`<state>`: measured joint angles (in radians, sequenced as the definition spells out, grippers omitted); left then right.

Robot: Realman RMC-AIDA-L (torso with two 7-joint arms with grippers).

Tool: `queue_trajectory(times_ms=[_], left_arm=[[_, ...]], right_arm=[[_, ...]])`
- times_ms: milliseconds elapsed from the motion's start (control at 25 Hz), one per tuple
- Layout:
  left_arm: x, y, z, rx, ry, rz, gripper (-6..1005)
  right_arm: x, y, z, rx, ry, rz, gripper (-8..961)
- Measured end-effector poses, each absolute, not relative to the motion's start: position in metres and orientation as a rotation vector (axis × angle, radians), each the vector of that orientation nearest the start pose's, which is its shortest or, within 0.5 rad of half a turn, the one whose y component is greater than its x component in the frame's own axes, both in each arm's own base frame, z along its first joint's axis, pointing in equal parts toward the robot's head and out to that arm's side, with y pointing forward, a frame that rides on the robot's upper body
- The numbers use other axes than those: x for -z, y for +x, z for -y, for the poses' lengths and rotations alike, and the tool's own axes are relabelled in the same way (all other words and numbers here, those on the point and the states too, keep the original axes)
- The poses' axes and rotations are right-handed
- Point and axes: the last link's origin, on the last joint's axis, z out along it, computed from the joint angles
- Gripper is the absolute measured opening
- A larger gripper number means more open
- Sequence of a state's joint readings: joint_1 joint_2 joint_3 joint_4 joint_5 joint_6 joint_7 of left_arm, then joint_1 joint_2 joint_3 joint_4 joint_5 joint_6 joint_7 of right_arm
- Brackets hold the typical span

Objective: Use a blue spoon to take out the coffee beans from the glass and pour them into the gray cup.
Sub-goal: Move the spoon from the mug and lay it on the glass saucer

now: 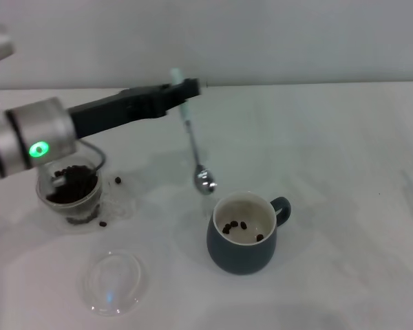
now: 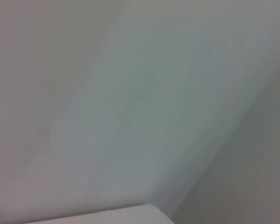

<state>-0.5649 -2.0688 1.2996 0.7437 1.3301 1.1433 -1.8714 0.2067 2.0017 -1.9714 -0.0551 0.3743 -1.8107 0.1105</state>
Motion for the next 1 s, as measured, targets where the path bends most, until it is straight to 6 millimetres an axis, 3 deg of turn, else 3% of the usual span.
queue_trajectory(times_ms=[400,760,1000], left_arm=[[0.007,-0.243,-0.342,1.081,-2.301,1.236,134],[0.000,-0.284,-0.305,1.122,-2.156,1.296,133],[0.003,-0.299,-0.293,1.092,-2.128,1.318,133]], right_arm=[[-0.056,0.347,-0.219,-0.828,-1.522,-0.075,394],[-0.055,0.346,-0.220,-0.836,-1.528,-0.069,394],[-0.055,0.345,-0.220,-0.839,-1.532,-0.068,394]])
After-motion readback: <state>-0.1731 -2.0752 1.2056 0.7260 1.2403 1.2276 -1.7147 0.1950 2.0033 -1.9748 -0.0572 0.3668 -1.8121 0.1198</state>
